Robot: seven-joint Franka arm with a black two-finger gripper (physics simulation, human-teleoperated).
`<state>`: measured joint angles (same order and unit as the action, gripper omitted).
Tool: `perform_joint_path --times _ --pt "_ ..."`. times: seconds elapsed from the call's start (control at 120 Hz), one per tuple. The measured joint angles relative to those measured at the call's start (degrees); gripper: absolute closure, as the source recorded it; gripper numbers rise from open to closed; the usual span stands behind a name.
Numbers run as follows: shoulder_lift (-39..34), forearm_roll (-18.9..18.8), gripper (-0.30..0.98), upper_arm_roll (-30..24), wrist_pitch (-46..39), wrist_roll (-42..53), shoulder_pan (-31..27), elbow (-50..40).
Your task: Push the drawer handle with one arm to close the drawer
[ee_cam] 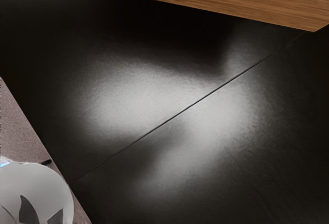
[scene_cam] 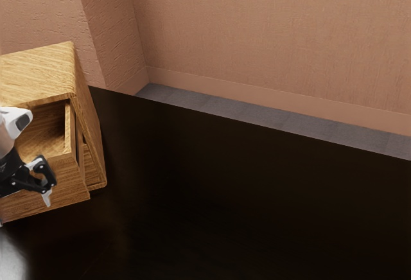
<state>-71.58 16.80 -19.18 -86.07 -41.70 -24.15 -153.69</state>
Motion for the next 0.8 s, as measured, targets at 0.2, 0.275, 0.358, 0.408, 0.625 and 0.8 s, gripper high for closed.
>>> perform_joint_path --times 0.2,0.275,0.358,0.408,0.625,0.8 --pt "0.34 -4.02 0.34 4.73 -1.67 3.68 -0.78 -2.26" --pt "1.12 -6.43 0.44 7.2 -2.25 5.53 -0.88 -2.32" --pt "2.9 -8.47 0.53 9.15 -3.16 7.96 -1.79 -2.39" --pt "3.48 -9.56 0.59 9.47 -3.68 9.27 -2.12 -2.42" --pt "7.46 -11.72 0.73 9.55 -6.46 13.88 -3.15 -2.49" --pt "10.46 -12.17 0.77 9.54 -8.96 16.46 -3.85 -1.24"
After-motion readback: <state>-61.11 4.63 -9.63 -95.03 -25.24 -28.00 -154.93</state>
